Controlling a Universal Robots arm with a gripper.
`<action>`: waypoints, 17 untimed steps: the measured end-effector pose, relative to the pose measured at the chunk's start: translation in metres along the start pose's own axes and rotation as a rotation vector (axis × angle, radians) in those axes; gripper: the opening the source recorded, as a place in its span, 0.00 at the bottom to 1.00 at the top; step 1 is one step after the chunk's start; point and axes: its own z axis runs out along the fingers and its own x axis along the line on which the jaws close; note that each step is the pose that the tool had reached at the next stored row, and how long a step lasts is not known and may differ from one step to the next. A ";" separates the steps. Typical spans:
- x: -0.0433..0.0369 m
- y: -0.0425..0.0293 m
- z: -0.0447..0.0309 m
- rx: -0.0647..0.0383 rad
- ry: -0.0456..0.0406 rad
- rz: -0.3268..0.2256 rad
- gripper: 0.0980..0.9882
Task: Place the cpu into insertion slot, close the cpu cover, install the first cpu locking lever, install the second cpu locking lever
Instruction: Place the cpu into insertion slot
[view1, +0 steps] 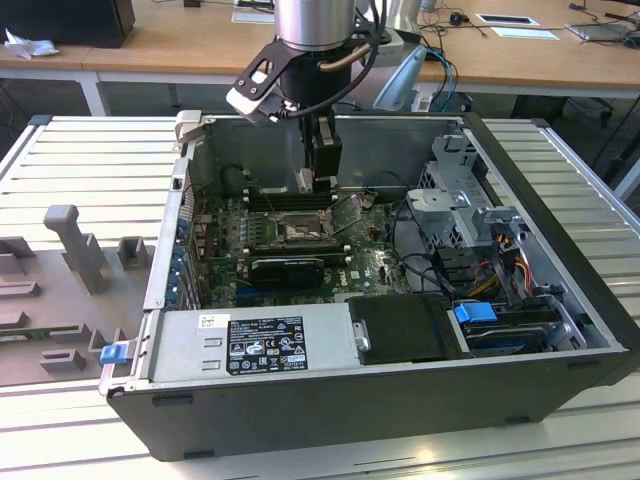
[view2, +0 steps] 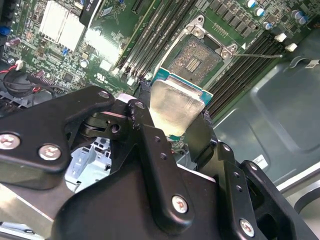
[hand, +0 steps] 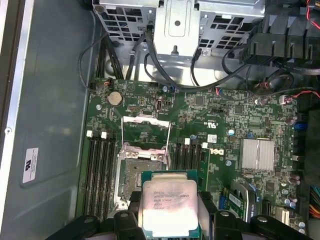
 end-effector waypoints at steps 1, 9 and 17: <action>0.0000 0.0000 0.0004 0.000 0.0000 0.000 0.48; -0.0002 -0.0010 0.0111 0.000 -0.0006 0.006 0.48; 0.0027 -0.0039 0.0331 -0.001 -0.0054 0.062 0.48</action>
